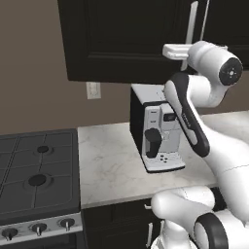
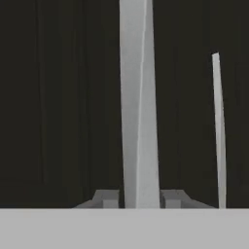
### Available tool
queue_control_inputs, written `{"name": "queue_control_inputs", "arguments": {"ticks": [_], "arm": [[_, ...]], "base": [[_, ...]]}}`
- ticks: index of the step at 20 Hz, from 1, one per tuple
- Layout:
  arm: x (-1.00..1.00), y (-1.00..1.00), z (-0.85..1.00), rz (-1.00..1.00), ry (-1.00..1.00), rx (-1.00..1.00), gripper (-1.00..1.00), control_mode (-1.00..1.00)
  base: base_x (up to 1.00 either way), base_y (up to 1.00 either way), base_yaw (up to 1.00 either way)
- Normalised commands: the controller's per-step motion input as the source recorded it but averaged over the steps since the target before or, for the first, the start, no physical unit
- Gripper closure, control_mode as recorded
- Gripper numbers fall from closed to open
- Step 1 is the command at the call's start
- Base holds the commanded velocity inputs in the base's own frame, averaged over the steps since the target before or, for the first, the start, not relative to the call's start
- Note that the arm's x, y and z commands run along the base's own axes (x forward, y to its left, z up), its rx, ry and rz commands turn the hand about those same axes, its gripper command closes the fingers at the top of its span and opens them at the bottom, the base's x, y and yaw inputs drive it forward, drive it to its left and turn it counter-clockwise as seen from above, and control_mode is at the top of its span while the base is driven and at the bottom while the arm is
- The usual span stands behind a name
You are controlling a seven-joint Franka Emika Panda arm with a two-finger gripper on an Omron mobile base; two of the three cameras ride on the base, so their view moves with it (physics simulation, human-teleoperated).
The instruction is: Open the cabinet directly in front. Then move the wine and the mug to the dining counter with the candle on it.
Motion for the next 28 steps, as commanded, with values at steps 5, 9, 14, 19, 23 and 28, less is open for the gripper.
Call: {"name": "queue_control_inputs", "arguments": {"ticks": [5,9,14,19,23,28], "arm": [[-0.85,0.62,0.00,-0.05,0.06,0.00,1.00,-1.00],[-0.84,0.72,0.00,-0.07,0.07,0.00,1.00,-1.00],[-0.78,0.84,0.00,-0.07,0.09,0.00,1.00,-1.00],[-0.75,0.91,0.00,-0.09,0.08,0.00,1.00,-1.00],[-0.57,0.72,-0.09,-0.06,0.05,0.00,-1.00,-1.00],[-0.07,0.11,-0.01,0.00,0.01,-0.01,-1.00,-1.00]], "base": [[0.00,0.00,0.00],[0.00,0.00,0.00],[0.00,0.00,0.00],[0.00,0.00,0.00],[0.00,0.00,0.00],[0.00,0.00,0.00]]}}
